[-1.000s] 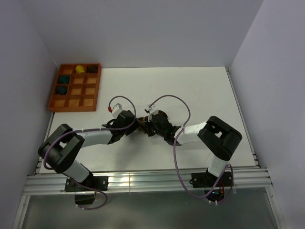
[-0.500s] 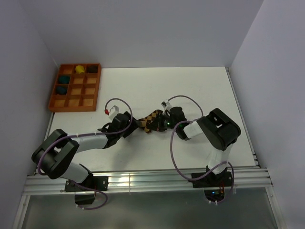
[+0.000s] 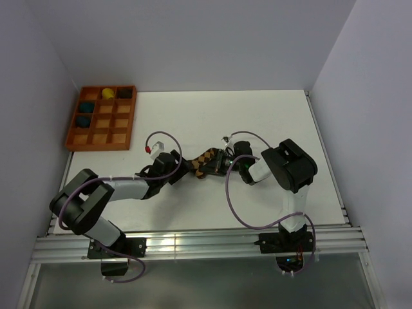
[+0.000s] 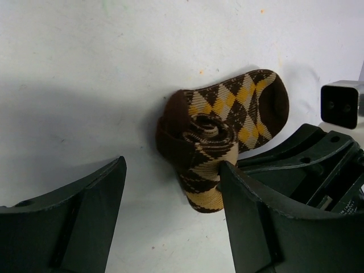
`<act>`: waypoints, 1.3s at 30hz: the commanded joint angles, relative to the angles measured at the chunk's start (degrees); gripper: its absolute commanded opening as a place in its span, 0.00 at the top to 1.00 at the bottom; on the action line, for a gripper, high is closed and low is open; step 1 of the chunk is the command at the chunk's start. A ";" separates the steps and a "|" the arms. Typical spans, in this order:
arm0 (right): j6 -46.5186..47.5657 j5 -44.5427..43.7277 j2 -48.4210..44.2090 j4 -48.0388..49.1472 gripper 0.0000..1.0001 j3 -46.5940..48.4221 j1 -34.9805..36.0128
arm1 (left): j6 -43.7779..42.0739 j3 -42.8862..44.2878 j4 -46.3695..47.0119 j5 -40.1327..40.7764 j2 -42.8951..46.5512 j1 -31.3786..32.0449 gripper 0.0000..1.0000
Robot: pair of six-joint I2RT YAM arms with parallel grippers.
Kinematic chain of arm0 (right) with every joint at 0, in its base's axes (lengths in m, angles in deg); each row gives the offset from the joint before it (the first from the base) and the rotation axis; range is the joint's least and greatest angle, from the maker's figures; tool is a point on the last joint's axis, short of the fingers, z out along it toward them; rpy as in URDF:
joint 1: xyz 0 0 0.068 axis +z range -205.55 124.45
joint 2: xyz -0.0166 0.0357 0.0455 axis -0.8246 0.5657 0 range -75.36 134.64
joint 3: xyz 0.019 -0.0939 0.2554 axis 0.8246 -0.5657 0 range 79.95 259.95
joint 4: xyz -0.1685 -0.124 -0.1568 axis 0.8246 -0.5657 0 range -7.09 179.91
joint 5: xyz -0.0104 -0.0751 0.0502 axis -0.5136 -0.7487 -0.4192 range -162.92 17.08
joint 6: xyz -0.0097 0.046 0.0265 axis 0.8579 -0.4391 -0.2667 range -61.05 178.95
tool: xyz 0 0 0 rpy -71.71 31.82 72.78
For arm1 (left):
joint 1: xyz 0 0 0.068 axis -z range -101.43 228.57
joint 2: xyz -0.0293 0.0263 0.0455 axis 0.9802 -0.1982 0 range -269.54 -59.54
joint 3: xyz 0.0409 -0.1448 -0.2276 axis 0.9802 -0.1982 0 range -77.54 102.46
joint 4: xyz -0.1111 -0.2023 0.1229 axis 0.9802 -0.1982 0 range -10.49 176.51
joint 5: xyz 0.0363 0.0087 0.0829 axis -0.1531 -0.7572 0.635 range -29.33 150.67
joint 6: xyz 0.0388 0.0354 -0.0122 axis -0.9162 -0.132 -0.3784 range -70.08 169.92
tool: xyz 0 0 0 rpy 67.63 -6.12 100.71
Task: Roll the socks
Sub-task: Roll the sock at the center of the board.
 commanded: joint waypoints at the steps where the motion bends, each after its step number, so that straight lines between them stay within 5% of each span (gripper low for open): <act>1: 3.95 -1.36 0.82 -13.59 1.00 1.19 0.11 | -1.93 2.65 3.02 -1.01 -2.14 -0.11 0.28; 15: 4.48 -1.53 2.50 -14.57 1.00 1.98 0.11 | -3.34 5.73 3.64 -1.09 -10.84 -0.20 0.40; 20: 7.38 -3.29 0.57 -16.85 1.00 1.98 0.11 | -2.99 6.17 1.88 -0.74 -12.69 -0.29 0.54; 26: 13.18 -6.97 -7.07 -22.55 0.75 2.33 0.63 | -3.52 6.35 -0.05 -0.74 -13.66 -0.11 0.79; 31: 20.47 -14.62 -14.02 -30.99 0.59 3.83 3.09 | -4.13 6.61 -3.04 -0.04 -12.78 -0.11 0.85; 39: 33.82 -38.84 -24.47 -35.58 0.51 3.39 12.22 | -4.66 7.75 -6.03 0.05 -12.16 -0.11 0.85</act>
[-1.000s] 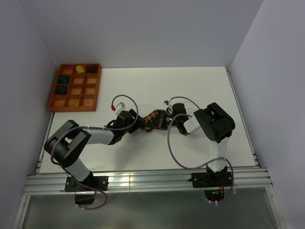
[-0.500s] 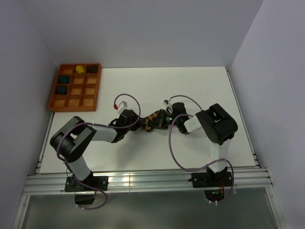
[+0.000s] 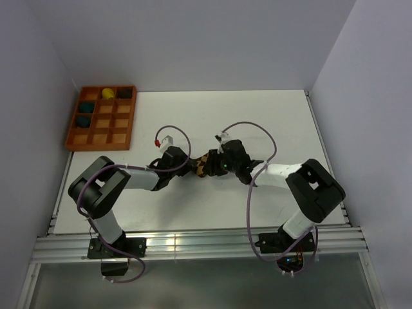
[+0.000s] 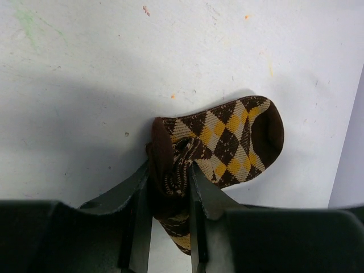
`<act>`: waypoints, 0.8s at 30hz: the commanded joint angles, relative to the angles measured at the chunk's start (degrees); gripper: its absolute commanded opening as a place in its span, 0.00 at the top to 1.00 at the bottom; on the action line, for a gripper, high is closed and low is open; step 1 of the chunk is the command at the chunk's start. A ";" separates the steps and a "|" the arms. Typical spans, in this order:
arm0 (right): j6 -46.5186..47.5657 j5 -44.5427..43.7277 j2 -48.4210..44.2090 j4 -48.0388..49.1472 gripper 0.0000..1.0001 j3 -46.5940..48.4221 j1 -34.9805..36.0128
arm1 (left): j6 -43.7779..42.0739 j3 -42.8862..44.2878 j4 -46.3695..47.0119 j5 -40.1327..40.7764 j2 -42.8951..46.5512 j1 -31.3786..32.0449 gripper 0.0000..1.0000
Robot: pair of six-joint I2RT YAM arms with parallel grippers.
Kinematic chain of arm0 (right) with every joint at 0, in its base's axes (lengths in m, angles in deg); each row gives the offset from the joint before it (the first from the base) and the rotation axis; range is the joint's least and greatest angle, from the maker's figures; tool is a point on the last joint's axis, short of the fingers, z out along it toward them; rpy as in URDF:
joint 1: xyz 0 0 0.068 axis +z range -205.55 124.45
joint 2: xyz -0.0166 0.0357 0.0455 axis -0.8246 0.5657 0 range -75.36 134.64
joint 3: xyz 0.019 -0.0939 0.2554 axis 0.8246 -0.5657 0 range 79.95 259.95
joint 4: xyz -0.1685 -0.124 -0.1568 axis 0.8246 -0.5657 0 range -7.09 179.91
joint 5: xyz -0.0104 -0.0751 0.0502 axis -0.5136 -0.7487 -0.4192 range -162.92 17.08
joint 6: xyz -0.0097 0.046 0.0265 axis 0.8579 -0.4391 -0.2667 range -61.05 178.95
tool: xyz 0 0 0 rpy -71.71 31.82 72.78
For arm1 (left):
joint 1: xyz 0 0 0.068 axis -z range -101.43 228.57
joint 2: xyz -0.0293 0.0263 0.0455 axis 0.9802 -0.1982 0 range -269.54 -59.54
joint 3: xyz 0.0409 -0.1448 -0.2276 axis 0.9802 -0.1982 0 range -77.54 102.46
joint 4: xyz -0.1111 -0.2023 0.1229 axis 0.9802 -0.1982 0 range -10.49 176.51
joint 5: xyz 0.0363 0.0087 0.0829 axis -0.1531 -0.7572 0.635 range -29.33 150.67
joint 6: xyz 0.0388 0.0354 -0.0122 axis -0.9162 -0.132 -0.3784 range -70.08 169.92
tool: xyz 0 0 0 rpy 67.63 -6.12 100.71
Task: Roll the socks
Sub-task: Roll the sock at the center of the board.
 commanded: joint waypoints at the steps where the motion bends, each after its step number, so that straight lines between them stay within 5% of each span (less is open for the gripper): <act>1: 9.86 -14.64 -4.35 -1.57 0.51 0.09 5.08 | -2.80 -0.20 -10.25 1.49 -0.91 -0.07 0.85; 24: 27.97 -36.62 6.26 2.93 0.45 5.62 21.79 | -3.51 1.73 -12.10 0.00 -1.43 0.28 0.85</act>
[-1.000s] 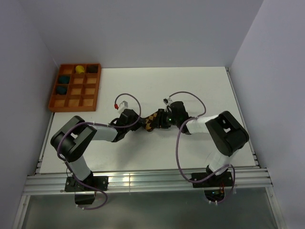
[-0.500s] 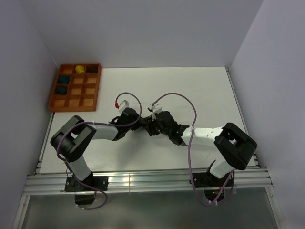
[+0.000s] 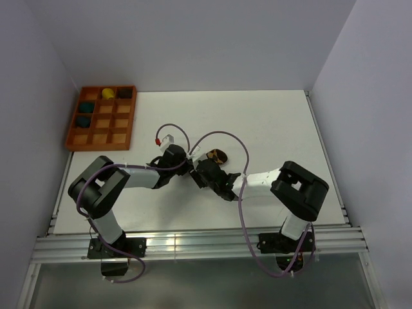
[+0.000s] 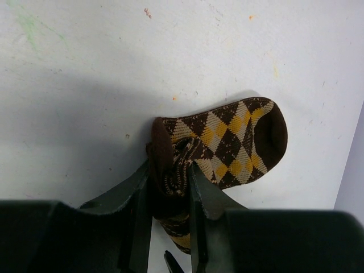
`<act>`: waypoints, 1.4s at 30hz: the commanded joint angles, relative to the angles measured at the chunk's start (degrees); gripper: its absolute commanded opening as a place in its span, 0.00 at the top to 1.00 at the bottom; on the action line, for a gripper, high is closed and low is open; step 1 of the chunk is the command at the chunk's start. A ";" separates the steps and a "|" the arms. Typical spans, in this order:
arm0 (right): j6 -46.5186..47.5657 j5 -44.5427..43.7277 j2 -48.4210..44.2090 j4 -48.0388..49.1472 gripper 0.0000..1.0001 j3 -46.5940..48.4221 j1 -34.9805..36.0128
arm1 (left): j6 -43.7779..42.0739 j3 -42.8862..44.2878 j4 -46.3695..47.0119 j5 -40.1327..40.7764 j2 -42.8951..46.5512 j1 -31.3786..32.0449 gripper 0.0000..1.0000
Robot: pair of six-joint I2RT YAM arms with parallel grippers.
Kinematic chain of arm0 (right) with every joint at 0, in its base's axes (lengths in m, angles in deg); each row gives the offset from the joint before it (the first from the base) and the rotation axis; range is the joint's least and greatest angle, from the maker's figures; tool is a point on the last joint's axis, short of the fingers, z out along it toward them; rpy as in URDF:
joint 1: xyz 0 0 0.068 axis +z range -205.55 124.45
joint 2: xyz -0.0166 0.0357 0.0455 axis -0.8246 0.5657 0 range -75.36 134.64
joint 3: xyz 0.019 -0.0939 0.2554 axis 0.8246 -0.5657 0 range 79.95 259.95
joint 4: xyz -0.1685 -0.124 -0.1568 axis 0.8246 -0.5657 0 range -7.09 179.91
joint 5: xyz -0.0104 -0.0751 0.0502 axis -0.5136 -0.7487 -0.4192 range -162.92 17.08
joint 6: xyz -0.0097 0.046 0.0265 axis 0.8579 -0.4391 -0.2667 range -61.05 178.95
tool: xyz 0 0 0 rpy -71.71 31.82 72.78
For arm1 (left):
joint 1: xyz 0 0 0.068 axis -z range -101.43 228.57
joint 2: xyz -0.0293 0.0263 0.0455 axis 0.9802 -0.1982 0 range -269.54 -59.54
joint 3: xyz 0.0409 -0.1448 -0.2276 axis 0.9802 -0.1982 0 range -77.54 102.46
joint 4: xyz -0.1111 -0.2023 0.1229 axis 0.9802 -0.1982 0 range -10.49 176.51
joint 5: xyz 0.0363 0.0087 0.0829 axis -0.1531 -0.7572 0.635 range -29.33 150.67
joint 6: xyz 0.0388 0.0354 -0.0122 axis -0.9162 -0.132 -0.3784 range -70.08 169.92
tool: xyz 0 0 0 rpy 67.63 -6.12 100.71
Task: Roll the socks
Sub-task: Roll the sock at the center of the board.
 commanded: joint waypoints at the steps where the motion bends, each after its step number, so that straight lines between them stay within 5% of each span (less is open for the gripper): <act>1: 2.90 -5.24 2.82 0.37 0.45 3.50 1.91 | -2.85 -0.47 -8.08 0.11 -1.44 0.39 0.85; 8: -2.00 -9.73 8.89 -4.91 0.63 6.93 2.61 | -2.50 -0.74 -7.81 -0.34 -0.82 0.48 0.85; 11: -4.99 -7.62 8.89 -5.09 0.89 5.19 2.52 | -1.97 -1.35 -7.55 0.19 0.32 0.48 0.82; 12: -5.70 -6.83 8.63 -4.65 1.00 4.57 2.26 | -1.45 -1.53 -7.46 0.45 1.02 0.39 0.74; 18: -11.41 4.84 4.76 -1.93 1.00 -0.36 -1.69 | -0.04 -3.99 -5.71 2.21 4.54 0.31 0.35; 22: -15.80 14.86 3.00 0.36 1.00 -3.25 -7.65 | 0.93 -5.30 -5.09 2.48 6.82 -0.13 0.20; 33: -24.25 42.54 5.99 5.37 1.00 -3.53 -20.32 | 0.85 -9.44 1.76 3.10 12.45 -0.40 0.18; 42: -28.47 53.99 12.93 3.45 1.00 0.43 -26.48 | -2.06 -8.04 4.14 0.99 9.12 -0.66 0.20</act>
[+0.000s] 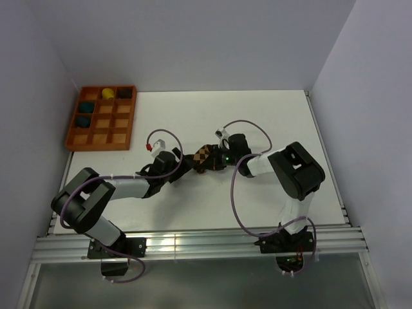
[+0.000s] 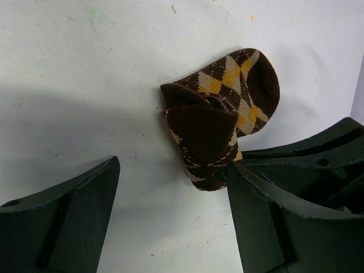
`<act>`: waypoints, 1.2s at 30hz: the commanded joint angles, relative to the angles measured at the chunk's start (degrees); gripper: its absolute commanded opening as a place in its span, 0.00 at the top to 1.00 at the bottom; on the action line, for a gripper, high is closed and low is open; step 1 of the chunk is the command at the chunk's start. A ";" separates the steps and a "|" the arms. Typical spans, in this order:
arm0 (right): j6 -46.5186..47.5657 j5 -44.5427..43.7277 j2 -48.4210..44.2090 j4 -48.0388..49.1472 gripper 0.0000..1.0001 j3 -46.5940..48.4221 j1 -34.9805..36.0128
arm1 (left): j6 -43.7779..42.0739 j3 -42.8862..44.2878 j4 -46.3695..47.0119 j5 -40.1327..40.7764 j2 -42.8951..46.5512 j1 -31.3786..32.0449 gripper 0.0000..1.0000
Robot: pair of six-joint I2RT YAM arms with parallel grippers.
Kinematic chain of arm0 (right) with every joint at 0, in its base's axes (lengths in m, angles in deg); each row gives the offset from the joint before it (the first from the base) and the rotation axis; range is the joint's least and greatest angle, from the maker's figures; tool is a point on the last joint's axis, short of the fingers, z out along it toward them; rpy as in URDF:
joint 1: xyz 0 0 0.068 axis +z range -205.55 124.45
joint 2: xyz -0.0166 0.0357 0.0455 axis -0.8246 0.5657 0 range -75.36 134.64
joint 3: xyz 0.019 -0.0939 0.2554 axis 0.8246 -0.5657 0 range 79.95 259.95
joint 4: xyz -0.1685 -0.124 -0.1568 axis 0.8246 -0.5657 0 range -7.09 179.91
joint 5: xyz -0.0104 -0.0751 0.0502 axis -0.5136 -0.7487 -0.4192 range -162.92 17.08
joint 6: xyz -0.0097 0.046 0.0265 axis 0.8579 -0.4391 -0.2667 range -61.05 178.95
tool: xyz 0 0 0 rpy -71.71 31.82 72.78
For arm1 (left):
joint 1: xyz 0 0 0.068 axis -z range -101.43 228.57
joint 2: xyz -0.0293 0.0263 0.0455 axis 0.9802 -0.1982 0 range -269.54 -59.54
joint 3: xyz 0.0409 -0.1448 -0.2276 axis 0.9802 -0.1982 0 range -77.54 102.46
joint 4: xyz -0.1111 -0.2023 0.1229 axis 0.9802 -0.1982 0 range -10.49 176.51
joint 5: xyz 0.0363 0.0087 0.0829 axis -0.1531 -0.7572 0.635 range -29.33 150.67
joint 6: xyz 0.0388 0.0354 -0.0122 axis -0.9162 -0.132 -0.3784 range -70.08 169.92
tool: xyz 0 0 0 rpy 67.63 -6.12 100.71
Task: Roll the socks
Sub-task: Roll the sock at the center of the board.
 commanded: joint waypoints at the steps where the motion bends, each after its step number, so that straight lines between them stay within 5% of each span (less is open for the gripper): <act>1: -1.54 5.18 3.90 -8.69 1.00 0.34 -1.36 | -1.99 1.32 3.24 -1.24 -1.92 -0.57 0.20; 26: 1.09 14.95 9.44 -26.09 1.00 12.21 -3.83 | -2.26 4.66 3.77 -1.51 -10.19 -2.16 0.29; 31: 1.79 13.72 6.99 -25.75 1.00 11.77 -3.83 | -1.91 5.28 2.55 -2.91 -12.12 -2.16 0.46; 36: 4.51 10.21 2.42 -25.92 0.91 10.89 -3.66 | -2.52 6.68 -0.35 -4.06 -13.35 -2.16 0.75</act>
